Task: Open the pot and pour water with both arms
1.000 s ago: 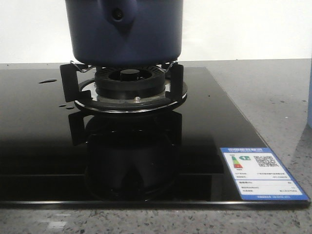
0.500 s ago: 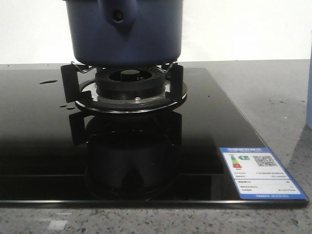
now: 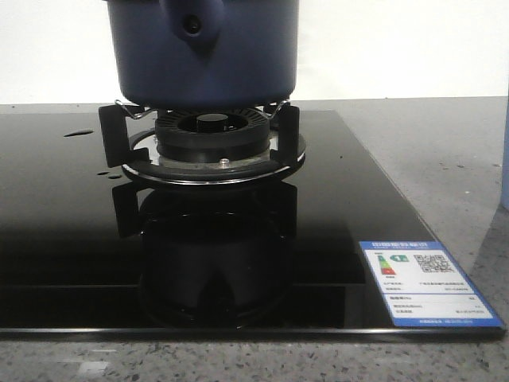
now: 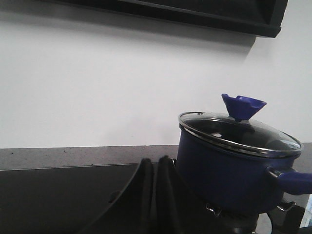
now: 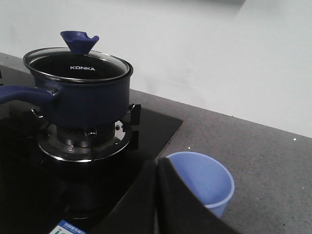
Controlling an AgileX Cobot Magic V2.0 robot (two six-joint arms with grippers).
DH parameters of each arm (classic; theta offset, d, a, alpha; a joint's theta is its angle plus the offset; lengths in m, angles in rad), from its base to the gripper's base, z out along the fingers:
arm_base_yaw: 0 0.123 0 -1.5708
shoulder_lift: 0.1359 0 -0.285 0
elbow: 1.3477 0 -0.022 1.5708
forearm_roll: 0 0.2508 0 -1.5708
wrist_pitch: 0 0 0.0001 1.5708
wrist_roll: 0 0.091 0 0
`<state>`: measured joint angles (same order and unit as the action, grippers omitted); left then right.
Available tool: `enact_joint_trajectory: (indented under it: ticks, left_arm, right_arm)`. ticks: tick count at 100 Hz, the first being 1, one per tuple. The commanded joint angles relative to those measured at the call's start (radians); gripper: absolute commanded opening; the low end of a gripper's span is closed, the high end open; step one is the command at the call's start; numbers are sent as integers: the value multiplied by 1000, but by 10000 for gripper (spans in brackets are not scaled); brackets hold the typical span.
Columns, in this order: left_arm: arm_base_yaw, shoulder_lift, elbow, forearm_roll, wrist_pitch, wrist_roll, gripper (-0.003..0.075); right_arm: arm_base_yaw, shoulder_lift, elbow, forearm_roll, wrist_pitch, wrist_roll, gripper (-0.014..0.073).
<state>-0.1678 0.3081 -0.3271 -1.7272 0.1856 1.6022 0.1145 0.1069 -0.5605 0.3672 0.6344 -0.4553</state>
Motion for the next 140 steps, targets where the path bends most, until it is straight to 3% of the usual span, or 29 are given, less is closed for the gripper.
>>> enact_joint_trajectory:
  ticks: [1,45,60,72,77,94,101,108,119,129,140]
  left_arm:
    - [1,7,-26,-23,14,-12,-19]
    - [1,7,-26,-21,14,-12,-19]
    - [1,9,-24,-9,-69,-12,-19]
    - [1,9,-24,201,-28,-42,-19]
    - [1,9,-26,398,-28,-183,-19]
    - [1,9,-26,1236,-12,-1070,-19]
    - [1,9,-21,1473,-16,-1312,-19]
    - [1,9,2,1565,-56,-1383,-19]
    - [1,-3,84,1583,-211,-1393,-19]
    - [1,-56,177,1645,-314,-1495,-19]
    - [1,-131,274,1646,-346,-1522,-19]
  right_arm:
    - [-5,13,-35,8,-70,-11,-67]
    - [-5,13,-35,8,-70,-11,-67]
    - [-5,13,-35,8,-70,-11,-67]
    - [-5,13,-35,8,-70,-11,-67]
    - [-5,13,-35,8,-70,-11,-67]
    - [-5,13,-35,8,-70,-11,-67]
    - [-5,13,-35,8,-70,-11,-67]
    - [-5,13,-35,8,-70,-11,-67]
    - [-5,13,-35,8,-70,-11,-67]
    - [-5,13,-35,8,-70,-11,-67]
    - [-5,13,-35,8,-70,-11,-67]
